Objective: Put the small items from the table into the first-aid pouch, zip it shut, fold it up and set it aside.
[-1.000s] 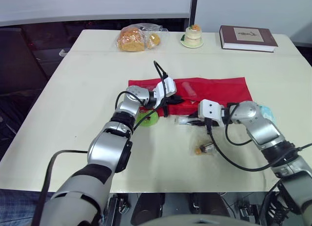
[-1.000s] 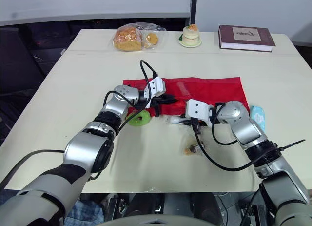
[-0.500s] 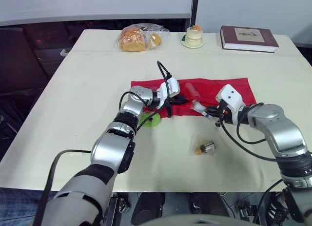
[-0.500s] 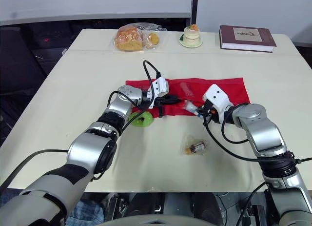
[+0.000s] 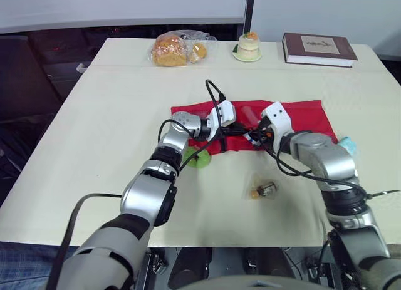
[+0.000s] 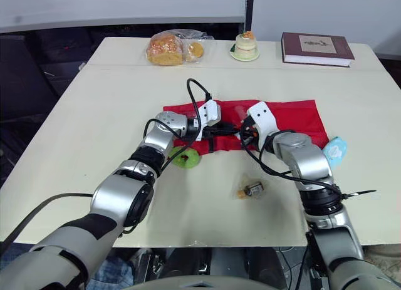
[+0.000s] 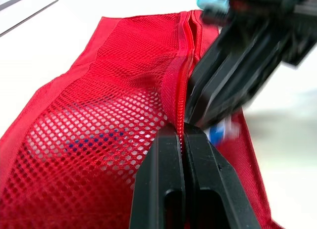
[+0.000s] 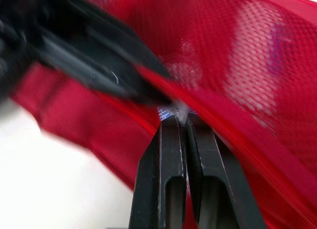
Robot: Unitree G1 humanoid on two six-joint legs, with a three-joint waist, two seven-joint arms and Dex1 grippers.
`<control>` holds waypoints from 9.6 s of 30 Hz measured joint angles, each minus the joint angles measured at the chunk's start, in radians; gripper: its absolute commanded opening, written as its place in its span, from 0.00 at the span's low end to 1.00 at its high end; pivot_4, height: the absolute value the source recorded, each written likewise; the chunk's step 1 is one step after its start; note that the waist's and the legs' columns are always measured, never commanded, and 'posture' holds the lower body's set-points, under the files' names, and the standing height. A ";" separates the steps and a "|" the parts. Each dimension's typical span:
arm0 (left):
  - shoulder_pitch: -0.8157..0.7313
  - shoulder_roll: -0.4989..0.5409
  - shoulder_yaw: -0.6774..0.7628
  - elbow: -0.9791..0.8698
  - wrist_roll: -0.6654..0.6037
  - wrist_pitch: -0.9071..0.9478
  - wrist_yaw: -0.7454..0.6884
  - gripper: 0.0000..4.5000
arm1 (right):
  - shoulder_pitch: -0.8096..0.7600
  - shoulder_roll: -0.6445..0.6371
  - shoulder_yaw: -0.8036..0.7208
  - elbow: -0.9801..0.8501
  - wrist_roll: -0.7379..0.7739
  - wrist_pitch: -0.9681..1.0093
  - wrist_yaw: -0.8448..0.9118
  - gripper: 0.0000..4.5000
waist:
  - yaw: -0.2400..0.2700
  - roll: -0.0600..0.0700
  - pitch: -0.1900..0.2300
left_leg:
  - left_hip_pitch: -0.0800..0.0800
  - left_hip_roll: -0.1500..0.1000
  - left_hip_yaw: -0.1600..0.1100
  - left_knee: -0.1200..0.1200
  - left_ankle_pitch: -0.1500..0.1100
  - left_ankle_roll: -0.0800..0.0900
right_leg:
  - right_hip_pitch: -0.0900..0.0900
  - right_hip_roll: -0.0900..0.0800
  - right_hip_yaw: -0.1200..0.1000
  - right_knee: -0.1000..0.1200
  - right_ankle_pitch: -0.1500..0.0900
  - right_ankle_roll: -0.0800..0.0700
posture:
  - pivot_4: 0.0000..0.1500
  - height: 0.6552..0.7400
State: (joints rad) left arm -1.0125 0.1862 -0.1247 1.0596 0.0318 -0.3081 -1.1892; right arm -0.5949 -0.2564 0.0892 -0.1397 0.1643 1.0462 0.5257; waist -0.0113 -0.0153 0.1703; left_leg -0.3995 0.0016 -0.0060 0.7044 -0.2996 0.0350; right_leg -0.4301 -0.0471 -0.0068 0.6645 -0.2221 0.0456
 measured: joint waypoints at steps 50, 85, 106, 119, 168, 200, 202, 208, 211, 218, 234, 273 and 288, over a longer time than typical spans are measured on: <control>0.008 -0.012 -0.005 0.002 -0.006 0.019 0.002 0.00 | 0.008 -0.091 0.069 0.269 -0.017 -0.504 0.003 0.02 | -0.002 0.000 0.000 | 0.000 0.000 0.001 -0.001 0.000 0.000 | -0.001 0.000 0.001 -0.001 0.000 0.000 | 1.00 1.00; 0.017 0.015 -0.004 0.003 0.001 0.013 -0.030 0.00 | 0.713 -0.822 -0.871 0.005 0.586 -0.573 0.918 0.99 | 0.002 -0.001 0.000 | 0.004 0.001 0.002 -0.001 -0.001 0.002 | 0.004 0.001 0.002 -0.001 0.000 0.000 | 1.00 1.00; 0.026 0.008 -0.008 0.003 0.005 -0.003 -0.027 0.00 | 0.774 -0.630 -0.506 -0.180 0.344 -0.794 0.842 0.99 | 0.007 -0.001 0.000 | 0.004 0.001 0.001 0.000 -0.001 0.001 | 0.004 0.000 0.001 -0.001 0.000 0.001 | 1.00 1.00; 0.028 -0.001 -0.024 0.003 0.006 -0.004 -0.024 0.00 | 0.477 -0.543 0.033 -0.152 -0.011 -0.946 0.690 0.99 | 0.008 -0.001 0.000 | 0.004 0.000 0.000 0.001 0.000 0.000 | 0.004 0.001 0.000 -0.002 0.000 0.001 | 1.00 1.00; 0.074 -0.025 -0.043 -0.115 -0.015 0.029 -0.081 0.00 | 0.214 -0.291 0.071 -0.146 0.014 -0.200 0.156 0.18 | 0.022 -0.001 0.000 | 0.002 0.000 -0.001 0.001 0.000 0.001 | 0.004 0.000 -0.001 -0.001 0.000 0.000 | 1.00 1.00; 0.083 -0.038 -0.061 -0.131 -0.026 0.061 -0.075 0.00 | 0.156 -0.159 0.110 -0.005 -0.004 -0.336 0.008 0.01 | 0.008 0.000 0.000 | 0.002 0.000 -0.001 0.000 0.000 0.001 | 0.003 0.001 -0.001 -0.001 0.000 0.000 | 1.00 1.00; 0.083 -0.036 -0.061 -0.131 -0.026 0.061 -0.075 0.00 | 0.152 -0.143 0.111 0.025 -0.019 -0.375 -0.010 0.01 | 0.008 0.000 0.000 | 0.001 0.000 -0.001 0.000 0.000 0.001 | 0.003 0.001 -0.001 -0.002 0.000 0.000 | 1.00 1.00; 0.095 -0.030 -0.064 -0.135 -0.026 0.061 -0.074 0.00 | 0.246 -0.233 0.092 -0.054 -0.014 -0.428 0.062 0.01 | 0.011 0.000 0.000 | 0.001 0.000 -0.001 0.000 -0.001 0.001 | 0.003 0.000 -0.001 -0.002 0.000 0.000 | 1.00 1.00; 0.101 -0.017 -0.063 -0.135 -0.026 0.061 -0.072 0.00 | 0.329 -0.264 0.060 -0.111 0.016 -0.473 0.111 0.01 | 0.007 0.000 0.000 | 0.002 0.000 -0.001 0.000 -0.001 0.001 | 0.003 0.000 -0.001 -0.002 0.000 0.000 | 1.00 1.00; 0.125 0.038 -0.061 -0.152 -0.034 0.060 -0.076 0.00 | 0.580 -0.307 -0.152 -0.274 0.139 -0.669 0.204 0.13 | -0.004 0.000 0.000 | 0.003 0.001 0.000 0.000 -0.001 0.001 | 0.003 0.001 0.001 -0.001 0.000 0.000 | 1.00 1.00; 0.494 0.370 0.010 -0.744 -0.171 0.385 -0.077 0.00 | 1.041 -0.355 -0.766 -0.412 0.597 -0.694 0.434 0.98 | 0.000 0.001 0.000 | 0.017 0.006 0.002 -0.001 -0.001 0.001 | 0.016 0.002 0.003 -0.002 0.000 0.000 | 1.00 1.00; 0.160 0.114 -0.302 -0.578 -0.042 0.276 -0.061 0.99 | 1.123 -0.437 -0.781 -0.539 0.664 -0.693 0.487 1.00 | 0.016 0.000 0.001 | 0.016 0.001 0.003 -0.002 0.000 0.005 | 0.018 0.005 0.009 -0.007 -0.001 0.001 | 1.00 1.00; 0.113 0.055 -0.348 -0.419 0.014 0.145 -0.164 0.99 | 1.212 -0.418 -0.808 -0.604 0.662 -0.710 0.470 1.00 | 0.026 0.000 0.001 | 0.015 0.003 0.002 -0.003 0.000 0.006 | 0.018 0.006 0.012 -0.008 -0.005 0.001 | 1.00 1.00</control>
State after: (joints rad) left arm -0.8991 0.2414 -0.4729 0.6411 0.0461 -0.1630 -1.3530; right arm 0.6171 -0.6741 -0.7189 -0.7441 0.8258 0.3363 0.9954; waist 0.0142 -0.0156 0.1715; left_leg -0.3842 0.0046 -0.0040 0.7018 -0.3000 0.0405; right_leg -0.4119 -0.0411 0.0052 0.6563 -0.2268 0.0464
